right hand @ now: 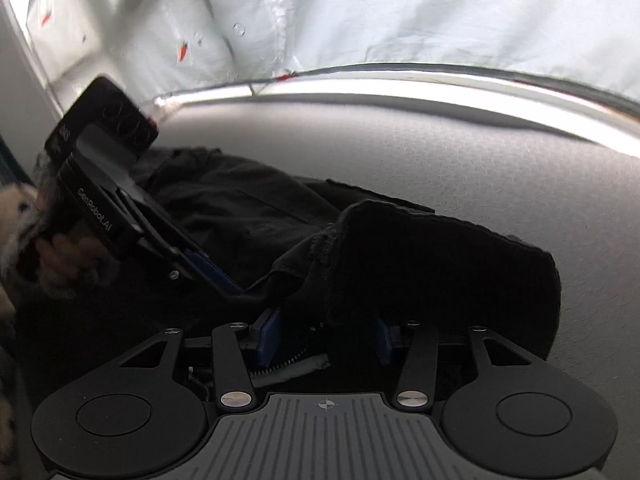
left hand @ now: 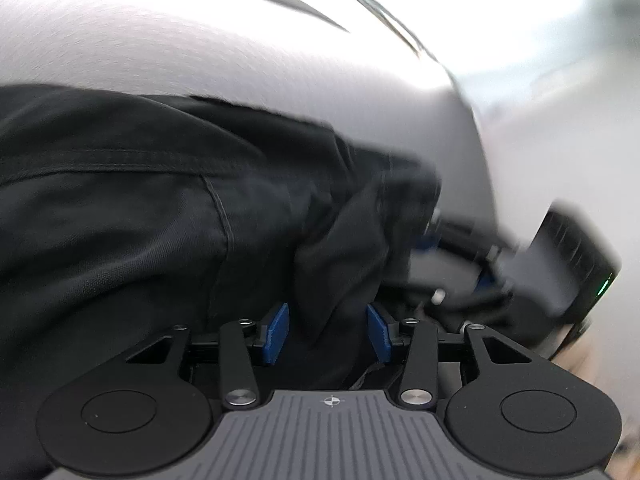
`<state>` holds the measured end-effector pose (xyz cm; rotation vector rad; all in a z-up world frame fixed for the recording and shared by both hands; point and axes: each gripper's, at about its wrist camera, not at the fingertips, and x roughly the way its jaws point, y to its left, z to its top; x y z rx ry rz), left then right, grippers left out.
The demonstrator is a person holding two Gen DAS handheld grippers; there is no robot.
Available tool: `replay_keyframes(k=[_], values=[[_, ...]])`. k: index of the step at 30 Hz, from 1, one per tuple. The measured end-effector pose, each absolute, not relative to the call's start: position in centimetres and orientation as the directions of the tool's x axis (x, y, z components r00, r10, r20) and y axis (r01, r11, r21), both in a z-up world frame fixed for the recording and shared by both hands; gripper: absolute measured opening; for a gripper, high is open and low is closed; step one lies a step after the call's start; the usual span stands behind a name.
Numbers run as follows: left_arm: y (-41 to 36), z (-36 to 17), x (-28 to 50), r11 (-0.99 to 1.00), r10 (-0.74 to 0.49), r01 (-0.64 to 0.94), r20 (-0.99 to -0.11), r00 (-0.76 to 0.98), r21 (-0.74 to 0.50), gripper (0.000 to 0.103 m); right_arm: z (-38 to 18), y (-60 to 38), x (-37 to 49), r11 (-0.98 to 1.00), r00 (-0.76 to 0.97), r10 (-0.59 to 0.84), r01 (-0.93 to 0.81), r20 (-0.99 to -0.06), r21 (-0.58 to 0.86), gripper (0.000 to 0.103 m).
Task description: Fold clothes
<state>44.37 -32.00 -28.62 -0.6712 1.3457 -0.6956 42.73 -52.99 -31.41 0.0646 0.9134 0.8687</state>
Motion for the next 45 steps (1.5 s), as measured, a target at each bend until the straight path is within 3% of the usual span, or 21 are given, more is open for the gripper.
replay_keyframes(k=[2, 6, 11, 12, 14, 15, 19, 23, 28, 32, 36, 40, 45], values=[[-31.6, -28.8, 44.7, 0.606, -0.789, -0.004, -0.602, 0.127, -0.795, 0.043, -32.2, -53.6, 43.2, 0.655, 0.299, 0.717, -0.597, -0.63, 0.463, 0.064], [-32.1, -29.3, 45.1, 0.653, -0.753, 0.013, -0.648, 0.115, -0.757, 0.041, -33.9, -54.8, 44.0, 0.625, 0.279, 0.769, -0.515, -0.574, 0.587, 0.07], [-31.7, -30.4, 44.8, 0.666, -0.741, -0.027, -0.665, 0.089, -0.746, 0.041, -33.7, -54.3, 43.8, 0.63, 0.27, 0.758, -0.543, -0.594, 0.556, 0.068], [-31.6, -30.6, 44.8, 0.665, -0.741, -0.038, -0.665, 0.088, -0.746, 0.041, -33.5, -53.9, 43.5, 0.632, 0.272, 0.752, -0.556, -0.601, 0.54, 0.055], [-31.6, -30.5, 44.9, 0.667, -0.74, -0.037, -0.667, 0.082, -0.744, 0.041, -33.0, -53.2, 43.0, 0.647, 0.286, 0.732, -0.578, -0.619, 0.498, 0.042], [-31.7, -30.4, 44.9, 0.671, -0.737, -0.031, -0.671, 0.079, -0.741, 0.041, -32.8, -52.8, 42.6, 0.648, 0.282, 0.726, -0.585, -0.627, 0.488, 0.019], [-32.3, -29.5, 44.7, 0.705, -0.709, 0.032, -0.702, 0.066, -0.708, 0.041, -31.6, -52.0, 39.8, 0.727, 0.369, 0.661, -0.529, -0.653, 0.437, 0.018], [-32.7, -29.1, 44.6, 0.728, -0.685, 0.107, -0.725, 0.072, -0.677, 0.042, -30.5, -51.6, 36.7, 0.847, 0.479, 0.528, -0.356, -0.701, 0.394, 0.015], [-33.9, -28.2, 44.0, 0.756, -0.643, 0.228, -0.761, 0.085, -0.614, 0.048, -28.4, -51.0, 32.7, 0.879, 0.563, 0.36, 0.062, -0.744, 0.473, 0.002], [-35.0, -27.6, 43.7, 0.776, -0.602, 0.306, -0.792, 0.098, -0.552, 0.047, -27.7, -50.8, 31.0, 0.839, 0.593, 0.25, 0.262, -0.766, 0.477, 0.002], [-35.7, -27.3, 43.3, 0.782, -0.575, 0.361, -0.811, 0.106, -0.508, 0.047, -31.8, -52.9, 29.8, 0.758, 0.552, 0.211, 0.428, -0.807, 0.492, 0.002], [-37.9, -27.0, 42.6, 0.791, -0.514, 0.465, -0.844, 0.154, -0.397, 0.047, -32.6, -54.5, 27.4, 0.644, 0.66, 0.223, 0.453, -0.718, 0.617, 0.006], [-41.0, -26.7, 41.4, 0.779, -0.414, 0.589, -0.882, 0.225, -0.216, 0.047, -33.9, -54.5, 25.0, 0.503, 0.744, 0.3, 0.409, -0.597, 0.762, 0.031]])
